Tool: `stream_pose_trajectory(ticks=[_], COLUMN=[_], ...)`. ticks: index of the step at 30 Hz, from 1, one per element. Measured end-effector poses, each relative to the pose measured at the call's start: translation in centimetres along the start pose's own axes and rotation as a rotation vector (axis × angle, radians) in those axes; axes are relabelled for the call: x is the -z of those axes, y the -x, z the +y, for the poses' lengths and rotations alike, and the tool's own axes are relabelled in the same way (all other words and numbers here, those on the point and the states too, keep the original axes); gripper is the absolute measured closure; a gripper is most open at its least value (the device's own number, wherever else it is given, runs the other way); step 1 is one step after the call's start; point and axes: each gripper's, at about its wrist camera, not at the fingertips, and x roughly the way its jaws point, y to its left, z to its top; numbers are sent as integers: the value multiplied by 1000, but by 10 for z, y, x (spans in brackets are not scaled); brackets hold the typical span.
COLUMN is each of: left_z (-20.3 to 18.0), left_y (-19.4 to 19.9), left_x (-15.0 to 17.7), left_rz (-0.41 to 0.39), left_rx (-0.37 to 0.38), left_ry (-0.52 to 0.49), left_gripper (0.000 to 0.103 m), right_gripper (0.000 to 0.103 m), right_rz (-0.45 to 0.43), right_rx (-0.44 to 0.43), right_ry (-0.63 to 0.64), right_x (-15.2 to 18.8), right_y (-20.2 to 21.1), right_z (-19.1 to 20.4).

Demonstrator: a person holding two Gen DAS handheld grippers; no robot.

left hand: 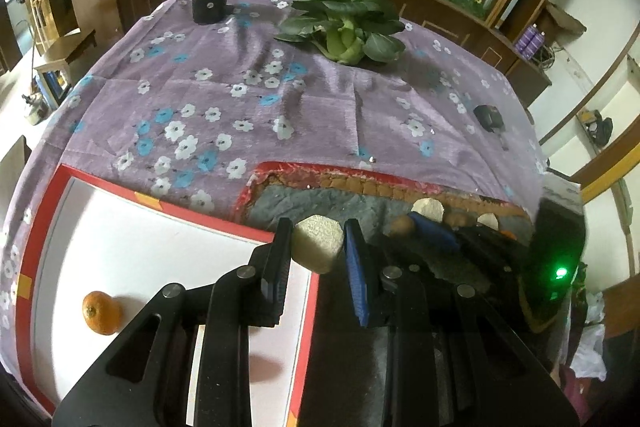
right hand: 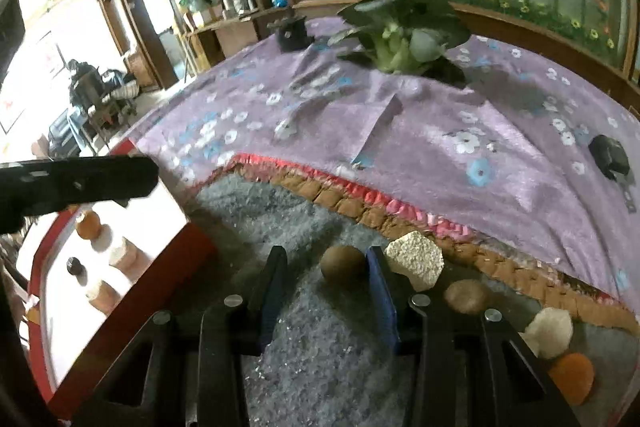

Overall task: Organize fruits
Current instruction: 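Grasp a beige square cracker with the left gripper while the right gripper grasps a brown nut, then lower the cracker and brown nut into the white tray and open both grippers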

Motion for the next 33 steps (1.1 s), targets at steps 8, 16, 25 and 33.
stream_pose_trajectory(ticks=[8, 16, 25, 33], left_z=[5, 8, 32, 76], left_y=[6, 27, 61, 79], left_x=[13, 36, 68, 89], left_rz=[-1, -12, -32, -50], left_rx=[-7, -15, -48, -100], left_ry=[13, 22, 59, 147], left_gripper=[78, 78, 78, 78], right_gripper=[82, 82, 82, 82], right_rz=[-11, -71, -90, -80], right_rx=[22, -25, -104, -179], right_ry=[0, 14, 53, 111], right_x=[7, 29, 43, 48], right_y=[13, 66, 88, 94], right_z=[-5, 21, 68, 113])
